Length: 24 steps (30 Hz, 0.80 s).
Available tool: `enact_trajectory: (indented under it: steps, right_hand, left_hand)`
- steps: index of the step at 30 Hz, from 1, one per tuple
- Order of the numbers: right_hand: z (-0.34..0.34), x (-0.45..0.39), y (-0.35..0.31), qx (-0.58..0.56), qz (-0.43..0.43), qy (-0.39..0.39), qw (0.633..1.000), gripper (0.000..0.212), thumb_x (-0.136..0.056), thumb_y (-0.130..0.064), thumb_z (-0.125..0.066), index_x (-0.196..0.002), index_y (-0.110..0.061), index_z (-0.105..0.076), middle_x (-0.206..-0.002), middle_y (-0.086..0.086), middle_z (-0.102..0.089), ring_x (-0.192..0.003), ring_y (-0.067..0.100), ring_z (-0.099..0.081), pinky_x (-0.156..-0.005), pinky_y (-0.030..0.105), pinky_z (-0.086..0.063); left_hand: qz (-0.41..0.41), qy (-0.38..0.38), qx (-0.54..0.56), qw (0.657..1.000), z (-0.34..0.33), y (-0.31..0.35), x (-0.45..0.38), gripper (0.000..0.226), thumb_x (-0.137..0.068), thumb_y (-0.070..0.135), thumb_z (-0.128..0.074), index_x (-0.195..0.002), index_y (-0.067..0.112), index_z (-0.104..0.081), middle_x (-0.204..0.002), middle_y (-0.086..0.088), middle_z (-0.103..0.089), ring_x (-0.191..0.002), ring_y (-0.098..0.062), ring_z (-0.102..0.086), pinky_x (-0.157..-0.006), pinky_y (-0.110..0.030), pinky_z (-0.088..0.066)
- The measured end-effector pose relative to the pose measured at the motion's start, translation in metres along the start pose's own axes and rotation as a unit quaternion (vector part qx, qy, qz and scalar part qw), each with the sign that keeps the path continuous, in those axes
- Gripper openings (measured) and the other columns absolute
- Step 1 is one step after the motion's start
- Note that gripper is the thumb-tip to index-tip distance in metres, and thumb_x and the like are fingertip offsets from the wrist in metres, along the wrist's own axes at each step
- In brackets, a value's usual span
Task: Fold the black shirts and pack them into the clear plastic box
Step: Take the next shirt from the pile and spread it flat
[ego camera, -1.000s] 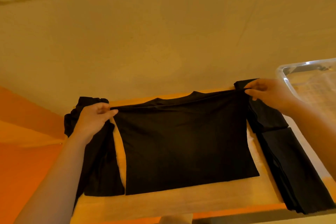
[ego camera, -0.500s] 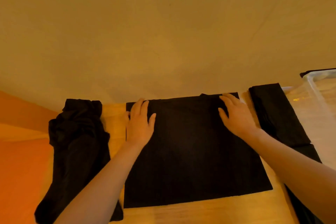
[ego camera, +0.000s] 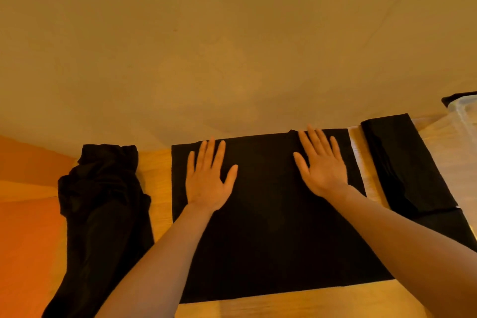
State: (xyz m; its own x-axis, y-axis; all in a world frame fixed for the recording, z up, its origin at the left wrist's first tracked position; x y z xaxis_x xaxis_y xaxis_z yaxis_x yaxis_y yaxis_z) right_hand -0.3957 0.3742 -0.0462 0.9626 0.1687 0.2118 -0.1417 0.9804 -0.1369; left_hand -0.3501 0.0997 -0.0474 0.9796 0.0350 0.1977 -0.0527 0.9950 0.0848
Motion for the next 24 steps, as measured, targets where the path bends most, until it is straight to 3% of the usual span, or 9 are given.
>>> enact_trajectory:
  steps: [5,10,14,18,24]
  right_hand:
    - [0.004,0.009,0.038,-0.001,-0.043,0.002,0.999,0.068,-0.094,-0.058,-0.001,-0.152,-0.024,0.007,-0.16,-0.006,0.013,-0.145,0.009,0.021,-0.119,0.034,0.01]
    - [0.009,0.014,0.036,-0.008,-0.048,-0.006,0.999,0.071,-0.092,-0.057,0.006,-0.151,-0.018,0.011,-0.16,-0.001,0.014,-0.144,0.011,0.022,-0.119,0.033,0.012]
    - [0.011,0.037,-0.027,-0.027,0.065,0.024,0.997,0.062,-0.1,-0.048,-0.013,-0.153,-0.019,-0.002,-0.16,-0.001,0.004,-0.147,0.014,0.009,-0.12,0.036,0.004]
    - [-0.016,0.069,-0.07,-0.019,0.141,-0.009,0.99,0.056,-0.101,-0.043,-0.014,-0.152,-0.023,-0.005,-0.161,-0.003,-0.001,-0.147,0.011,0.008,-0.12,0.034,0.007]
    - [-0.014,0.089,0.003,-0.014,0.053,0.019,0.998,0.062,-0.098,-0.054,-0.013,-0.153,-0.026,-0.004,-0.16,-0.008,0.004,-0.147,0.008,0.011,-0.12,0.035,0.005]
  left_hand:
    - [0.052,0.024,0.009,0.998,-0.002,-0.04,0.007,0.072,-0.093,0.065,-0.005,-0.154,0.026,-0.001,-0.162,-0.001,0.002,-0.148,-0.015,0.011,-0.12,-0.043,0.003]
    - [0.066,0.03,-0.011,0.997,0.006,-0.034,0.009,0.073,-0.092,0.062,0.003,-0.153,0.022,0.0,-0.162,-0.004,0.0,-0.148,-0.018,0.01,-0.12,-0.044,0.004]
    - [-0.024,0.048,-0.011,0.999,0.015,0.036,0.023,0.062,-0.098,0.052,-0.003,-0.153,0.022,0.002,-0.161,-0.002,0.006,-0.148,-0.02,0.009,-0.118,-0.045,0.007]
    - [-0.071,0.027,0.021,0.997,-0.008,0.087,0.058,0.055,-0.102,0.043,-0.013,-0.152,0.02,-0.017,-0.161,-0.002,-0.012,-0.148,-0.018,-0.006,-0.121,-0.043,-0.006]
    - [-0.009,0.022,0.016,1.0,-0.016,0.023,0.085,0.061,-0.099,0.054,-0.012,-0.153,0.027,-0.007,-0.161,0.002,-0.001,-0.148,-0.015,0.005,-0.121,-0.044,-0.004]
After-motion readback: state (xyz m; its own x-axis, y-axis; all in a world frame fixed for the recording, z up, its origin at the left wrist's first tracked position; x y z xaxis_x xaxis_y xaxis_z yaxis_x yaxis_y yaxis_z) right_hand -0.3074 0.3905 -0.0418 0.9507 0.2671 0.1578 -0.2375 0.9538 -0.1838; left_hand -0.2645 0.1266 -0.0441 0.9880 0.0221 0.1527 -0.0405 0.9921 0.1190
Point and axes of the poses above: each hand's wrist, its own x-axis away from the middle knuckle, its own z-axis out of the back of the hand, y = z × x, the point moved 2 cm from there along -x, towards the middle knuckle
